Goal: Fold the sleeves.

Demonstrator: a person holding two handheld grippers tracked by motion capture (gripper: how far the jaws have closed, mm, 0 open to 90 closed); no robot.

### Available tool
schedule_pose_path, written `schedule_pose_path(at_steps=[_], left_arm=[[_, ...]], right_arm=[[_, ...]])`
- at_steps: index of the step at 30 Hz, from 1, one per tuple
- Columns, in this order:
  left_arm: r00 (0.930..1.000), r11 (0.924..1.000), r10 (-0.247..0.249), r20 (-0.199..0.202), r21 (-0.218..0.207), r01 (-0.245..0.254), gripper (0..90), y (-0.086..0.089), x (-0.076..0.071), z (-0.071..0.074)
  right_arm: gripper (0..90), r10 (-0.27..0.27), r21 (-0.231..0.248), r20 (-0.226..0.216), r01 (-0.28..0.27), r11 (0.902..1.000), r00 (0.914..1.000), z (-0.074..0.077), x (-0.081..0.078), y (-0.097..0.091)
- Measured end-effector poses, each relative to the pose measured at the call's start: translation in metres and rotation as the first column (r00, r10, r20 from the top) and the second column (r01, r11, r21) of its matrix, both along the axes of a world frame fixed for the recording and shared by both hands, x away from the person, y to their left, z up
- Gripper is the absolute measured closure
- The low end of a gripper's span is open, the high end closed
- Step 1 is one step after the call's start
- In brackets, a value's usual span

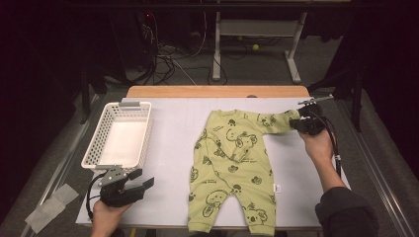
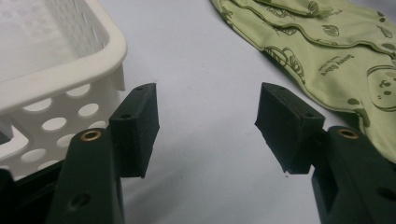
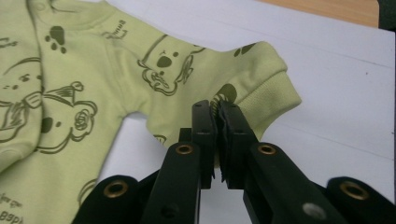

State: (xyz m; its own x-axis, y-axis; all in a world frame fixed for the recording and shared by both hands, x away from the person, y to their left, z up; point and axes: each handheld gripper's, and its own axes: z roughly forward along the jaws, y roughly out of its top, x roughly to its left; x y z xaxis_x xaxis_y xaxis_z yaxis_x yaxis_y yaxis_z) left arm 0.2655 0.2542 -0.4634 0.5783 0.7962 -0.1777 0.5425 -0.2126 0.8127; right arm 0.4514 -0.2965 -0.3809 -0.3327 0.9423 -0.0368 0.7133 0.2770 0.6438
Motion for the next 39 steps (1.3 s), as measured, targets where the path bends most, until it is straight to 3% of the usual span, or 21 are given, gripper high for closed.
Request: schedule_pose_path(at_steps=[16,30,39], left_arm=[[1.0000,1.0000,-0.001,0.001,-0.004,0.001,36.6,0.000,0.000,0.000],[1.0000,1.0000,-0.001,0.001,-0.004,0.001,36.5,0.000,0.000,0.000],[1.0000,1.0000,-0.002,-0.001,-0.005,0.002,36.6,0.000,0.000,0.000]], right_arm=[[86.7,0.107,0.002,0.045,-0.107,0.9943,0.9933,0.019,-0.007,0.030],[86.7,0.196,0.033,0.065,-0.198,0.9796,0.9785,0.029,-0.015,0.056],[86.6,0.253,0.051,0.077,-0.258,0.9649,0.9643,0.035,-0.023,0.072]])
